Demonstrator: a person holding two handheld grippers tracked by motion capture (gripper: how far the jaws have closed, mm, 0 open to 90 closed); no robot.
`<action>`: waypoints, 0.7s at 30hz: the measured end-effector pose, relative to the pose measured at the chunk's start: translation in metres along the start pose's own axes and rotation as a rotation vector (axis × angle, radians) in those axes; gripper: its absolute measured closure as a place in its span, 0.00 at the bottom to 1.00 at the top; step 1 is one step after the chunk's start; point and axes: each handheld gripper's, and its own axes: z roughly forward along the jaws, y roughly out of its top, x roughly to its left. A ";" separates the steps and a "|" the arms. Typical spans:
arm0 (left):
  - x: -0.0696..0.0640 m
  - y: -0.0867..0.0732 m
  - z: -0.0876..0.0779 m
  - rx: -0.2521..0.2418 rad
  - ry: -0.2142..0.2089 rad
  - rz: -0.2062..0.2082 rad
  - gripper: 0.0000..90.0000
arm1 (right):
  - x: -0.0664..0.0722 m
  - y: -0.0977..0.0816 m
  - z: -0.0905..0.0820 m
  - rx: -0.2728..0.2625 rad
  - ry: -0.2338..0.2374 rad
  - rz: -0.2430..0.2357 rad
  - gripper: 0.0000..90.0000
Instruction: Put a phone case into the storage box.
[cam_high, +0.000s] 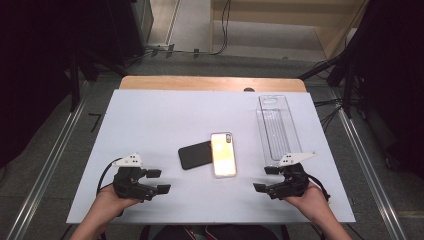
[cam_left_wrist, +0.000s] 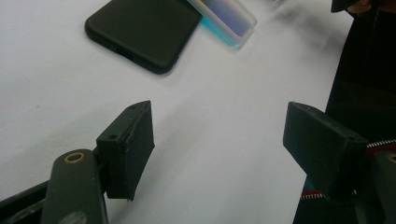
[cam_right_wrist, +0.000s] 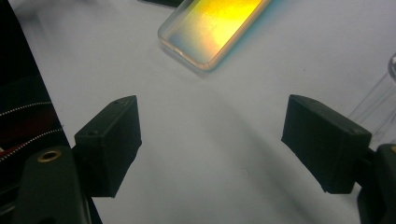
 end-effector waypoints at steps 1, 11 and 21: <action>0.000 0.000 0.000 -0.001 0.002 -0.002 0.27 | 0.000 0.000 0.000 0.000 0.000 0.000 0.20; 0.001 0.000 -0.001 -0.007 0.011 -0.008 0.28 | 0.000 0.001 0.001 0.007 0.006 0.004 0.20; 0.002 0.002 -0.001 -0.017 0.013 -0.019 0.27 | 0.003 0.000 0.002 0.007 0.009 0.004 0.20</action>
